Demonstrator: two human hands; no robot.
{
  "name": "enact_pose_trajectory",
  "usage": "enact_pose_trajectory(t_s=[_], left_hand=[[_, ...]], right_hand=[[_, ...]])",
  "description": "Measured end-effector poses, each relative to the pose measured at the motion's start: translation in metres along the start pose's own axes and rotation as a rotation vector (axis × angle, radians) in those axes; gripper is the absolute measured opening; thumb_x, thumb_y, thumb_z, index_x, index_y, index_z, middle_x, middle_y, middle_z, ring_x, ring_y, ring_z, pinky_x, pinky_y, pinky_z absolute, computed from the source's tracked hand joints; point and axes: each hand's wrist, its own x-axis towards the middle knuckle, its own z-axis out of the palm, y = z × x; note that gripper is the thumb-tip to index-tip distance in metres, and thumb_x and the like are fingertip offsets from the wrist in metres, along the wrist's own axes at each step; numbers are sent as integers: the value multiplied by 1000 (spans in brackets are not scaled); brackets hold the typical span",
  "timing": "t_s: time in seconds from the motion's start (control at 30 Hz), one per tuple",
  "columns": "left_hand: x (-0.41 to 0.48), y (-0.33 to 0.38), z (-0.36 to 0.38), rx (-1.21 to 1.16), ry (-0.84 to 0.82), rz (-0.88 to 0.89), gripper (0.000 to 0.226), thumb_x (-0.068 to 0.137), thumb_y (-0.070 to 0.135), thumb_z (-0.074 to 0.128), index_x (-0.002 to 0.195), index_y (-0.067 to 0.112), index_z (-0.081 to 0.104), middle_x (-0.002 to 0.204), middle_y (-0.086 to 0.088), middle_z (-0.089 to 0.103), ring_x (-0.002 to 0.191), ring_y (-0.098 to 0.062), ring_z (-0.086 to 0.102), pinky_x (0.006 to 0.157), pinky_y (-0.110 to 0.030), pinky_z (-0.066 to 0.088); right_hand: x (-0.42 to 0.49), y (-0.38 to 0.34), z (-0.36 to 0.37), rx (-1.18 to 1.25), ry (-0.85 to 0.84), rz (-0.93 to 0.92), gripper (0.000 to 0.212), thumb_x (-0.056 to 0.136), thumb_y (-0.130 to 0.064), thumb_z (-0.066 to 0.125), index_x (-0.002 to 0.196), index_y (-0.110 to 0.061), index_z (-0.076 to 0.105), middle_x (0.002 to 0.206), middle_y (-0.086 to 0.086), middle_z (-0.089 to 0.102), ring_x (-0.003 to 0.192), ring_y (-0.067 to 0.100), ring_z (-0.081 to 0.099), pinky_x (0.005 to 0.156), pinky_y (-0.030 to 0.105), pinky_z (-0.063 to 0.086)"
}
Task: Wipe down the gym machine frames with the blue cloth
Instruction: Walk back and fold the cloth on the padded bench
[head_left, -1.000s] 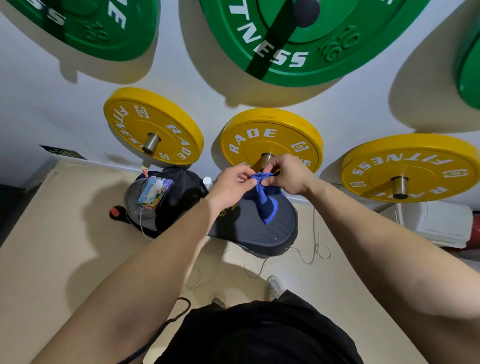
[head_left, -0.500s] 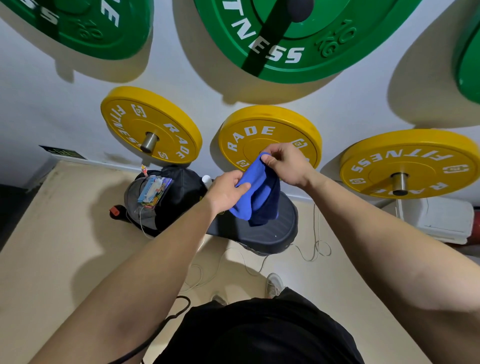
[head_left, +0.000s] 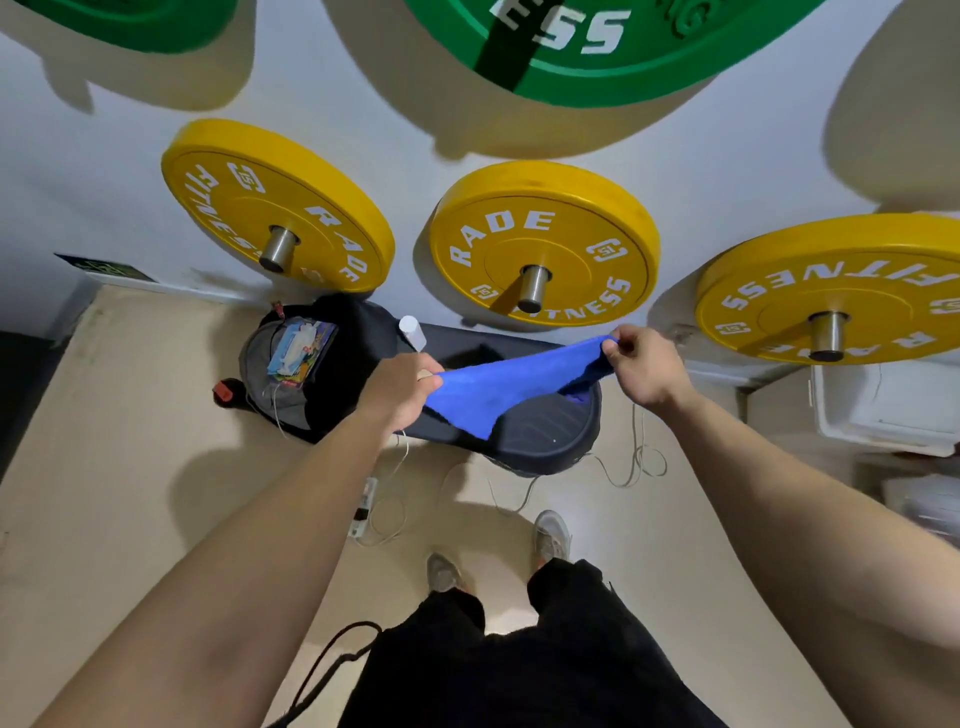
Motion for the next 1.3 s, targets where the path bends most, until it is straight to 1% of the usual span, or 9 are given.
enact_pose_trajectory(t_s=[0.23, 0.4, 0.6, 0.7, 0.83, 1.0, 1.07, 1.17, 1.3], left_hand=[[78, -37, 59, 129, 13, -49, 20, 101, 21, 49, 113, 20, 64, 106, -8, 67, 96, -29, 60, 77, -33, 47], [137, -62, 98, 136, 100, -51, 22, 102, 24, 45, 112, 20, 64, 108, -9, 66, 96, -31, 61, 80, -39, 49], [179, -85, 141, 49, 237, 11, 22, 99, 18, 46, 107, 18, 66, 104, -8, 59, 93, -26, 56, 78, -37, 45], [186, -111, 176, 185, 228, 114, 20, 96, 10, 48, 104, 14, 66, 101, -8, 56, 90, -30, 55, 73, -40, 45], [192, -163, 250, 221, 151, 129, 19, 95, 23, 45, 91, 28, 63, 91, 7, 54, 91, -21, 54, 70, -34, 38], [195, -229, 357, 142, 35, 104, 42, 71, -8, 49, 101, 11, 71, 94, -10, 65, 87, -35, 61, 73, -49, 52], [194, -250, 392, 131, -14, 44, 42, 76, -7, 52, 105, 15, 72, 101, -6, 68, 92, -32, 63, 78, -45, 53], [189, -263, 422, 121, -60, -44, 40, 84, 1, 56, 113, 25, 69, 111, 4, 67, 101, -22, 62, 84, -39, 52], [213, -268, 428, 134, 27, -13, 31, 90, 5, 52, 108, 25, 68, 105, 5, 67, 95, -23, 59, 79, -43, 51]], right_hand=[[62, 64, 83, 24, -83, 128, 15, 101, -18, 49, 93, -17, 61, 85, 6, 63, 82, 32, 58, 72, 30, 39], [125, 104, 137, 163, -73, 207, 17, 99, -19, 50, 93, -20, 66, 90, 10, 74, 85, 32, 71, 82, 46, 57], [160, 123, 171, 368, 45, 257, 20, 101, -6, 49, 95, -11, 67, 98, 15, 72, 90, 25, 69, 79, 25, 58], [165, 152, 198, 226, 19, 208, 19, 98, -10, 54, 91, -20, 69, 88, 6, 74, 87, 25, 71, 88, 39, 57], [165, 199, 244, 64, -42, 194, 18, 95, -10, 57, 101, -14, 74, 94, 6, 74, 92, 27, 67, 80, 26, 46], [168, 282, 325, -75, -131, 223, 22, 97, -12, 55, 108, -14, 74, 101, 13, 73, 96, 37, 64, 76, 24, 39], [163, 313, 355, -130, -181, 223, 24, 96, -12, 53, 108, -16, 74, 98, 13, 72, 87, 35, 62, 74, 25, 38], [155, 344, 382, -158, -230, 256, 26, 97, -15, 50, 110, -20, 72, 87, 2, 65, 70, 17, 55, 69, 26, 39], [174, 351, 387, -172, -194, 175, 25, 97, -14, 49, 109, -15, 71, 88, 4, 65, 76, 24, 54, 71, 25, 38]])
